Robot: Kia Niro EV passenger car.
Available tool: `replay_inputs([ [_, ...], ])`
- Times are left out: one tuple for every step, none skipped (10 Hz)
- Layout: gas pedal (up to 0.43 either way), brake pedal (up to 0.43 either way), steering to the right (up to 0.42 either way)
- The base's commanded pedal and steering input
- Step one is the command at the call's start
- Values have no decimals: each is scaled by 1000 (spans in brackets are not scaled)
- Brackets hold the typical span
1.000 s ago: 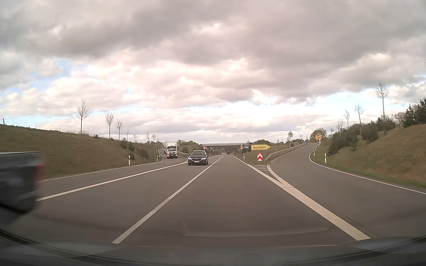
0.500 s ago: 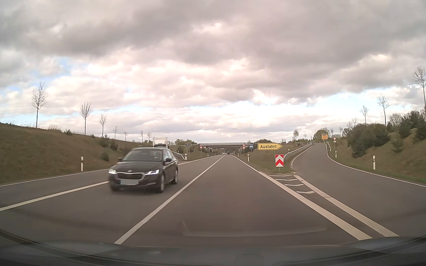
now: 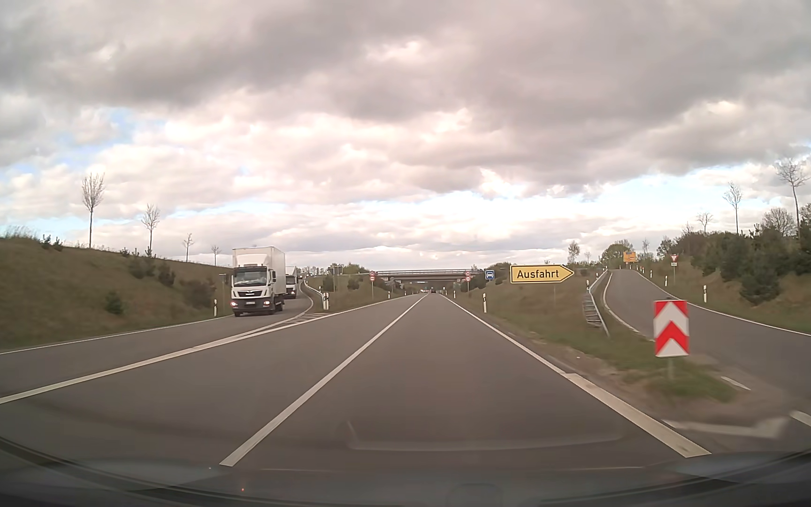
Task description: Follow the waypoints while adhering to traffic rules and regulations
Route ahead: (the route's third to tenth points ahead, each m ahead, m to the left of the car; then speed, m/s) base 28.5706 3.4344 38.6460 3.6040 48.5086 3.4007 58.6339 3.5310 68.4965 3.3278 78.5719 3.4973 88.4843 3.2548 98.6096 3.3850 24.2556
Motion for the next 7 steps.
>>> replay_inputs([
  [248, 0, -2],
  [248, 0, -1],
  [248, 0, -1],
  [248, 0, -2],
  [248, 0, -2],
  [248, 0, -2],
  [248, 0, -2],
])
